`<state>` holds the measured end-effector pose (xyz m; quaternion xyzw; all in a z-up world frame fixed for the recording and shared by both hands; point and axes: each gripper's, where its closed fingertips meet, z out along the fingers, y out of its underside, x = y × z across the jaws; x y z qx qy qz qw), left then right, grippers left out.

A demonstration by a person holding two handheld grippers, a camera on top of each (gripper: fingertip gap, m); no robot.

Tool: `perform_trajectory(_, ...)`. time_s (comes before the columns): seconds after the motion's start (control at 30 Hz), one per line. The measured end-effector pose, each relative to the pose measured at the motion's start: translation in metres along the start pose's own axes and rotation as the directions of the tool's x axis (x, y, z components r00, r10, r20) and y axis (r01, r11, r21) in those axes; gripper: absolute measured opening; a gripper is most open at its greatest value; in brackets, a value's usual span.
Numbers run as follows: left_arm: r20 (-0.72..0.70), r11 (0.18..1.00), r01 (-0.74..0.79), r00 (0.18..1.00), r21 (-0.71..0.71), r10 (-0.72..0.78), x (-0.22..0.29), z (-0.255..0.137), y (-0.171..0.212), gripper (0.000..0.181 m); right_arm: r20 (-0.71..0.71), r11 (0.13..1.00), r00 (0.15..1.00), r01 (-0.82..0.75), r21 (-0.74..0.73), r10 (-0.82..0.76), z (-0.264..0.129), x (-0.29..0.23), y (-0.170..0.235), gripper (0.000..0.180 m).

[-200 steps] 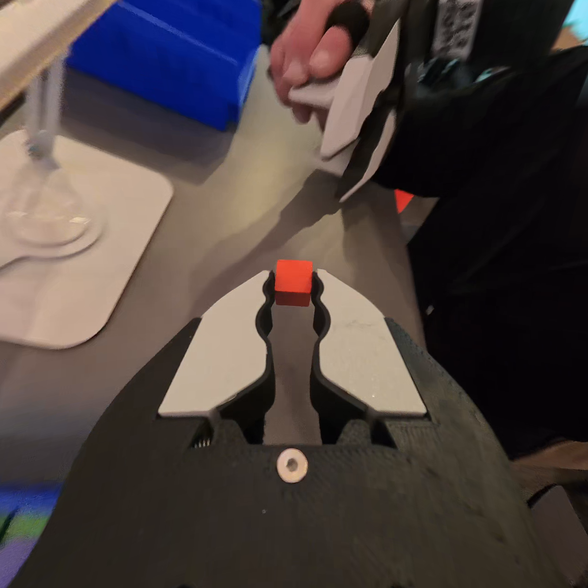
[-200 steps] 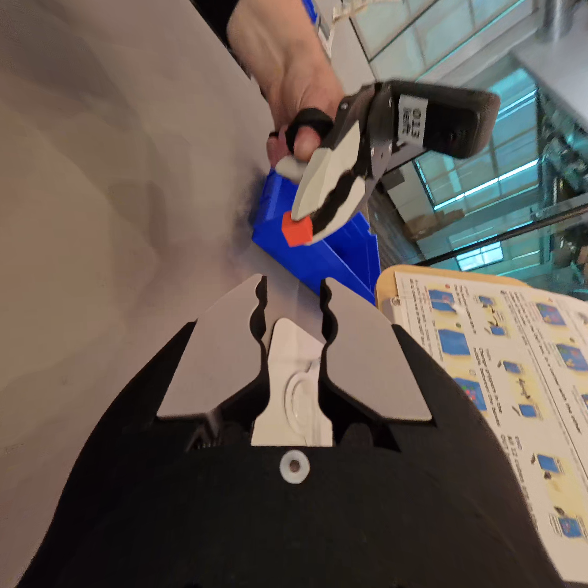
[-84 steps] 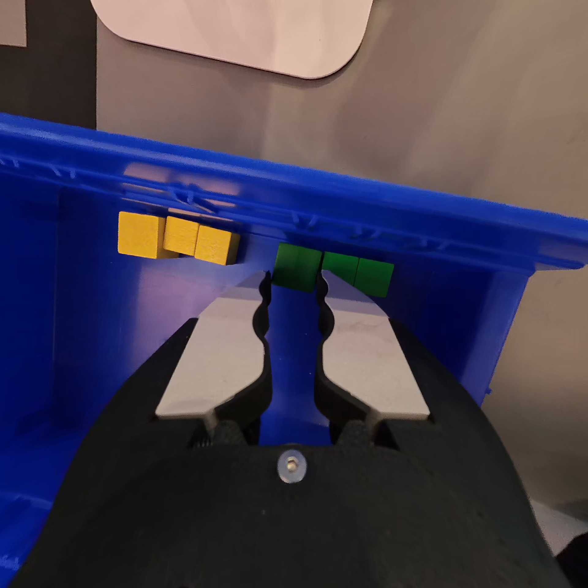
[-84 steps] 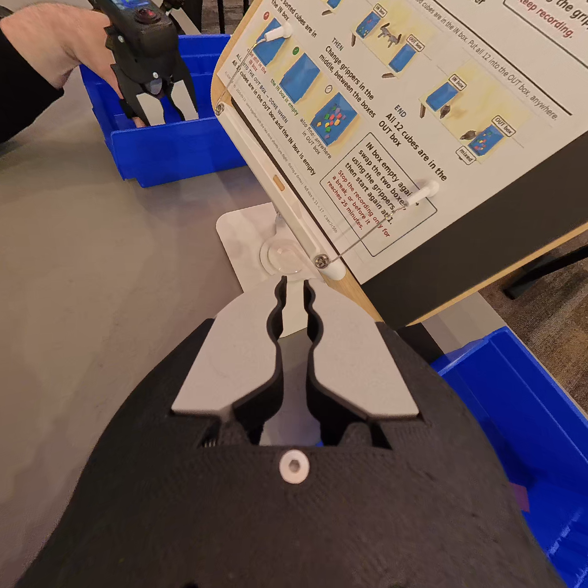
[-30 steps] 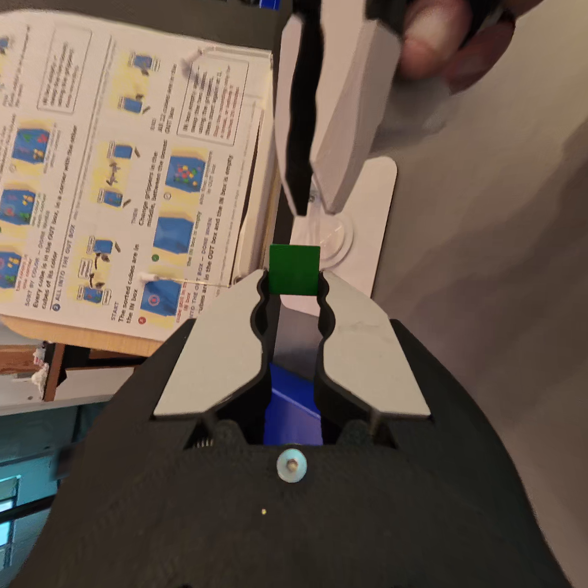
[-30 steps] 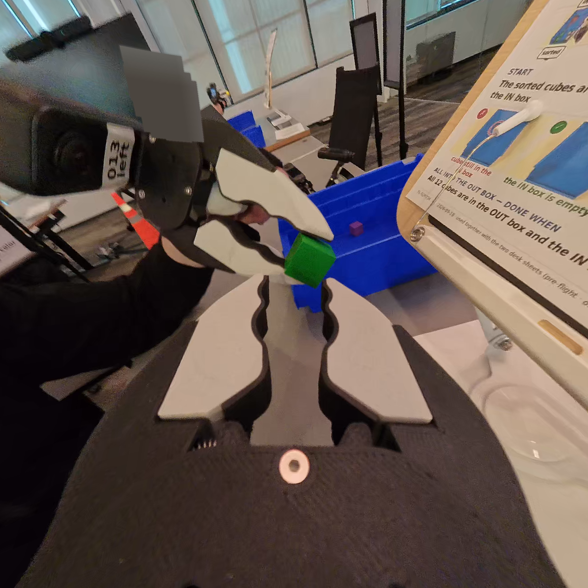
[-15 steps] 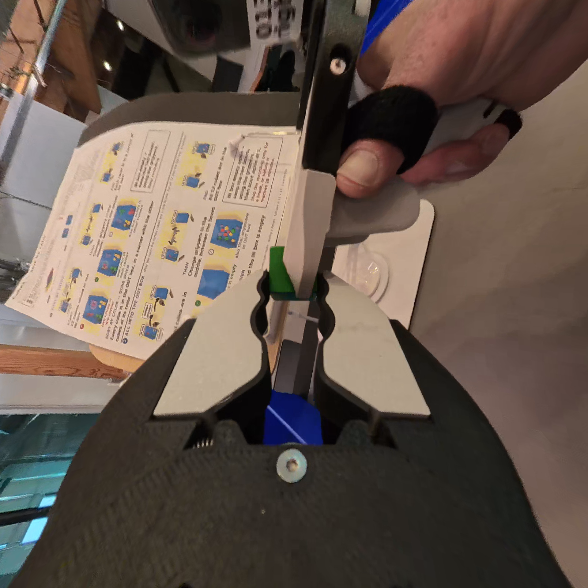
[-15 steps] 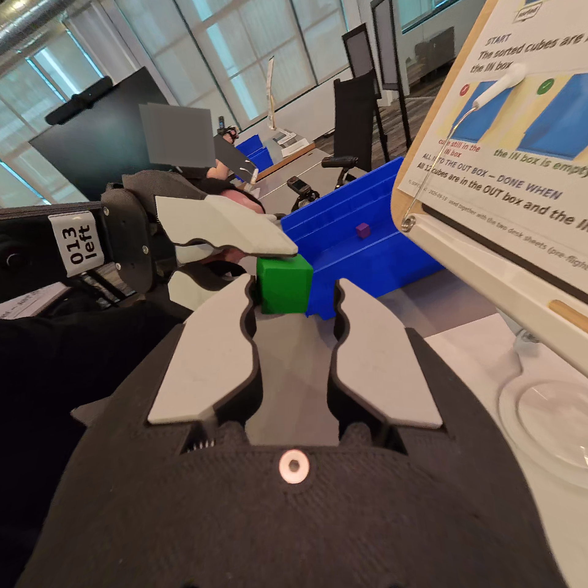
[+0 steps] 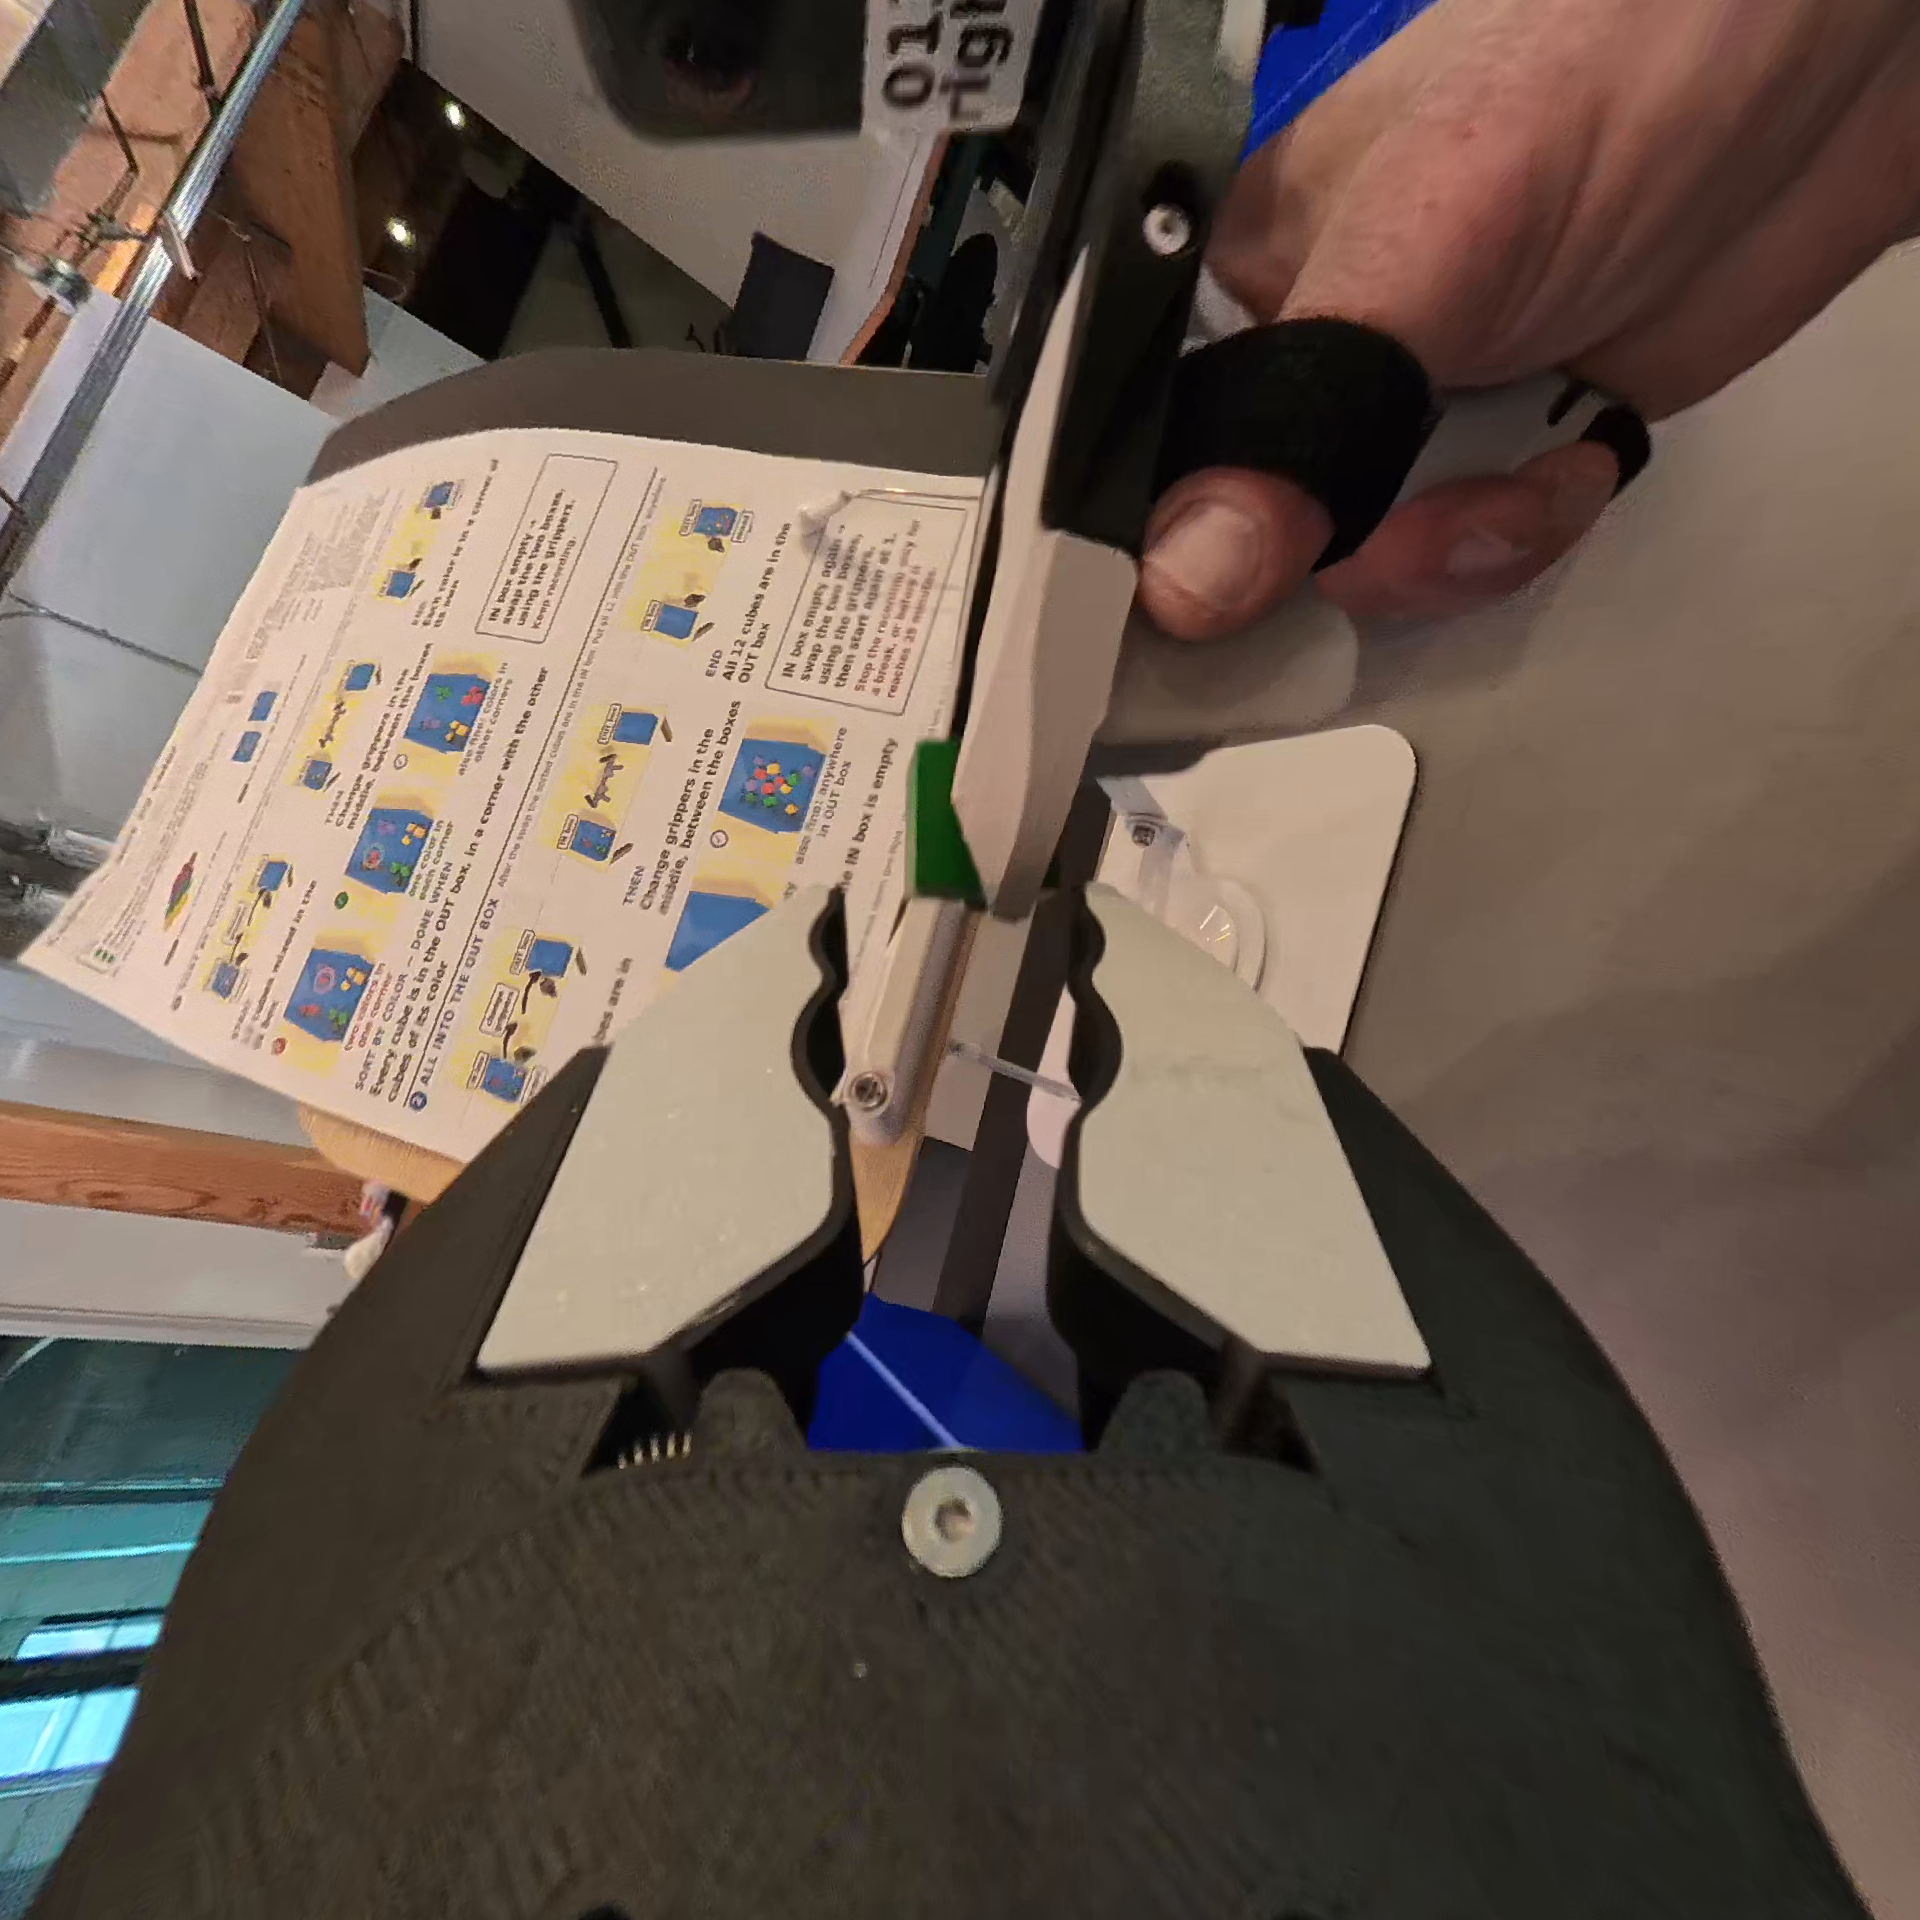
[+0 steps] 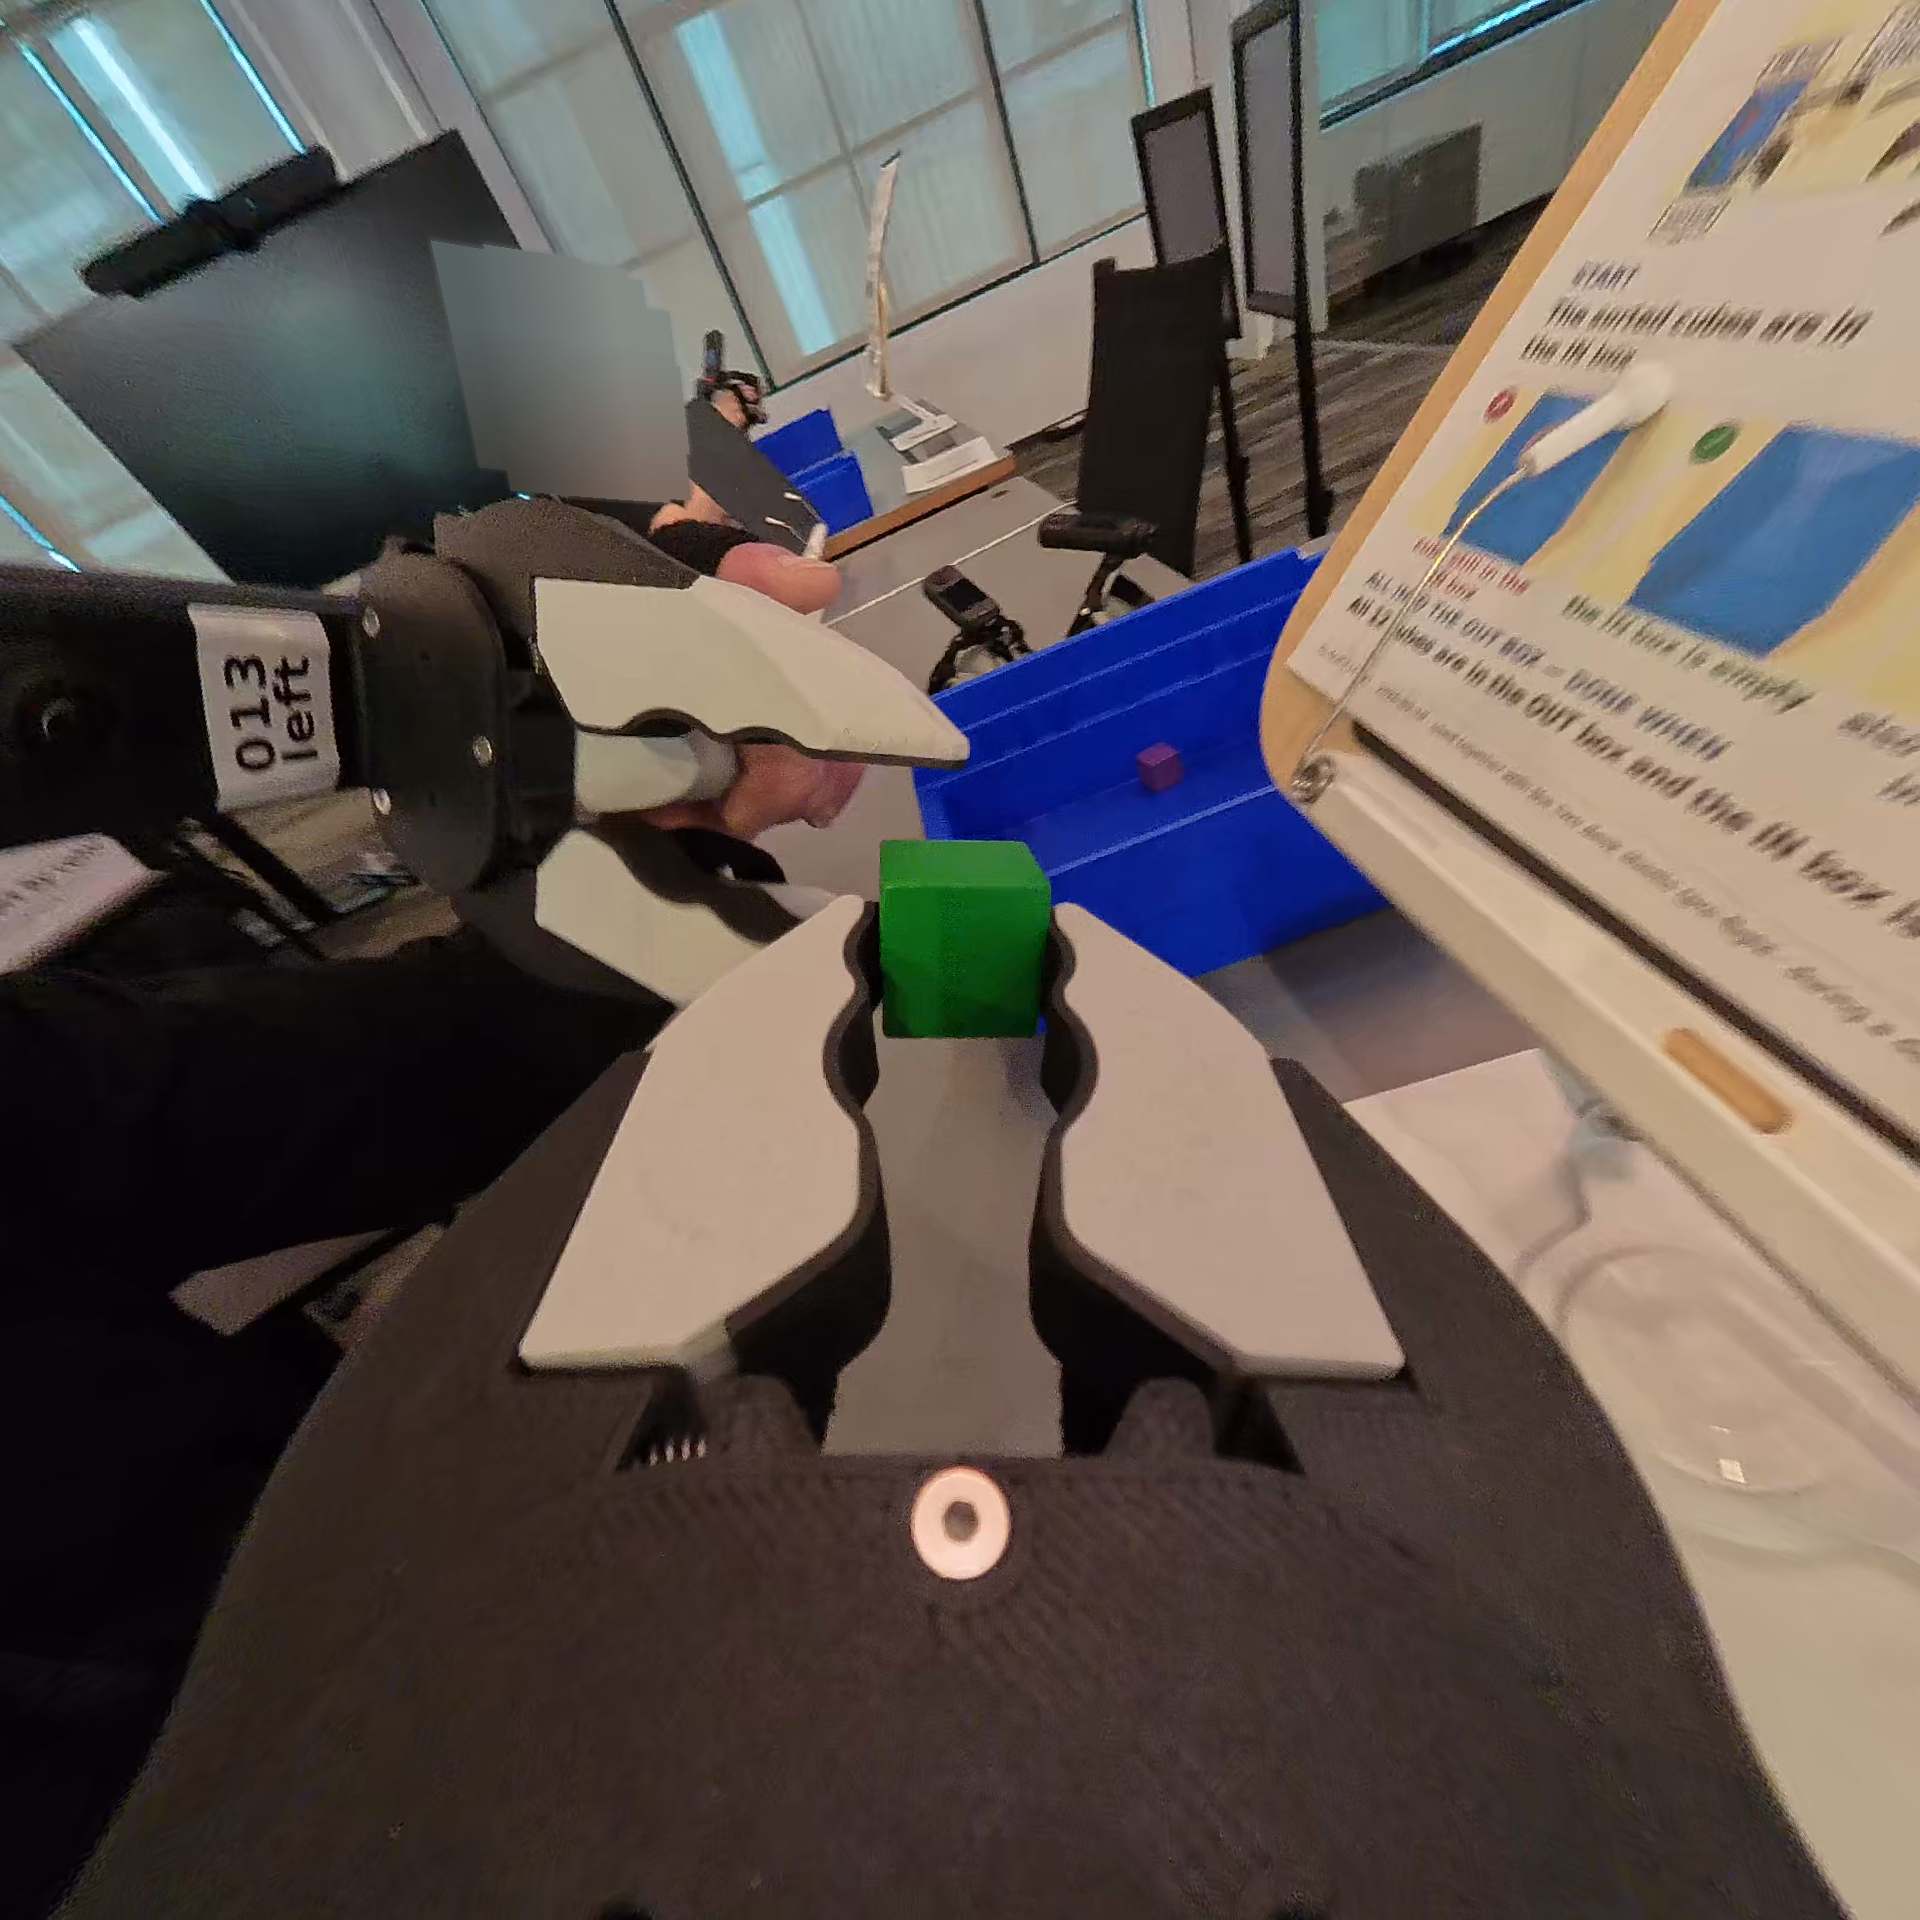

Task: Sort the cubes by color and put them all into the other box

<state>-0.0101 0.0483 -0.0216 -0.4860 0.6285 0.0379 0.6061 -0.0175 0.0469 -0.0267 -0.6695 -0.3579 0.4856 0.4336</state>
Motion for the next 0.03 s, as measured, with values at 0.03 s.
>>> perform_trajectory(0.03,0.002,1.000,0.010,1.000,-0.005,-0.010,-0.0046,-0.0042,0.0006,0.032,-0.020,1.000,0.999,0.028,0.000,-0.028,-0.0054,0.0002,-0.0043,0.028)
